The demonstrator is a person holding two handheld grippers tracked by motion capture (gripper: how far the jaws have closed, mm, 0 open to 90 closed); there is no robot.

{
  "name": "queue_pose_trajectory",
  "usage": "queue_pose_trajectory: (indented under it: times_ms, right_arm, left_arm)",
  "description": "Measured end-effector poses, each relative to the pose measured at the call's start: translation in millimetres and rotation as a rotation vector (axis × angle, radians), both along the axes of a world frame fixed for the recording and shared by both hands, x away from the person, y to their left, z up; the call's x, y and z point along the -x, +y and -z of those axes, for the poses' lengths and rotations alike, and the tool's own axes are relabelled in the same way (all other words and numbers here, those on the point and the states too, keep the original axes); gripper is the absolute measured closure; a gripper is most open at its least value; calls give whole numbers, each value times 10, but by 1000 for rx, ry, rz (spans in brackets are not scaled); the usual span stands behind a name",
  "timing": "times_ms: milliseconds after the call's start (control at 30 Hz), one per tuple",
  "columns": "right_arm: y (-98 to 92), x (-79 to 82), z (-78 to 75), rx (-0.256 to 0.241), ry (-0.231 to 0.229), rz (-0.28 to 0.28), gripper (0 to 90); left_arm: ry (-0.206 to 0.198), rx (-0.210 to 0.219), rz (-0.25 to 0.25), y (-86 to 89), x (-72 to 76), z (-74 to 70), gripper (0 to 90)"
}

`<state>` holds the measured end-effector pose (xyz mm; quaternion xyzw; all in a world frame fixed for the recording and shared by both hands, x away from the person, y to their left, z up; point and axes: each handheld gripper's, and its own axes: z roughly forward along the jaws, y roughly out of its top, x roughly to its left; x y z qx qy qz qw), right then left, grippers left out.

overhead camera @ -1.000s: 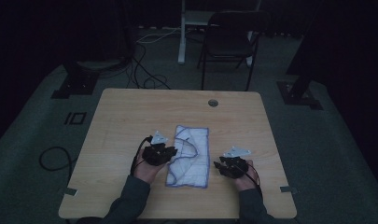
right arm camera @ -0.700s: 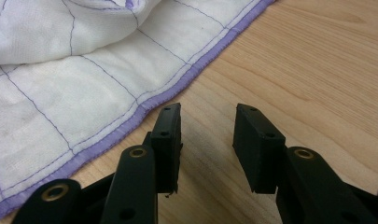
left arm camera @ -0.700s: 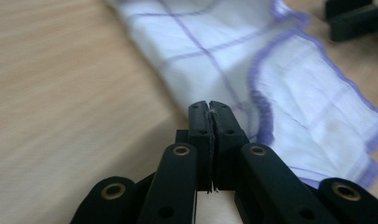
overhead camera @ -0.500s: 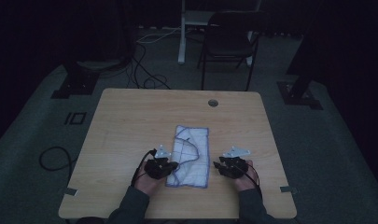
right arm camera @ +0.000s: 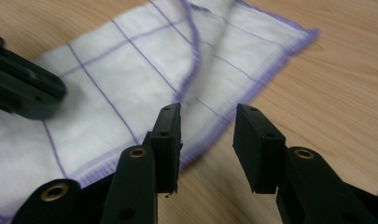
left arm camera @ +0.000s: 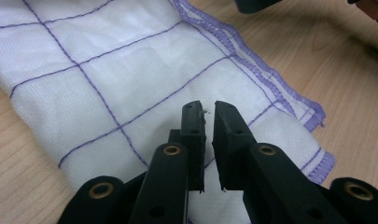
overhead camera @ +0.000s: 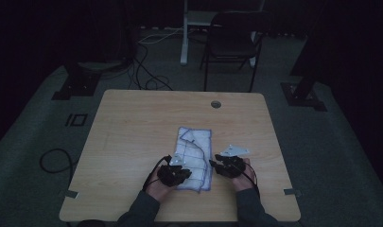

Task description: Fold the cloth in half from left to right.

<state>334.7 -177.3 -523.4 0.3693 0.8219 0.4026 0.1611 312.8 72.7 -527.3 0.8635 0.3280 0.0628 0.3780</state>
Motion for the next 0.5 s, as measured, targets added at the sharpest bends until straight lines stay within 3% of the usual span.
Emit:
queue_pose_trajectory:
  times_ms: [100, 267, 333, 400, 500]
  right_arm:
    - [95, -34, 23, -17, 16, -25, 614]
    - [234, -110, 124, 0, 57, -31, 629]
    - [258, -140, 145, 3, 82, -29, 735]
    - [288, -154, 133, 27, 73, -24, 875]
    - [302, -145, 52, 36, 39, -25, 892]
  left_arm:
    - [-11, -6, -21, 36, -9, -1, 811]
    - [-32, 6, -63, 132, -37, -19, 785]
    - [-33, 6, -76, 162, -49, -21, 775]
    - [-34, 11, -86, 192, -63, -23, 769]
    - [-33, 6, -88, 207, -68, -26, 755]
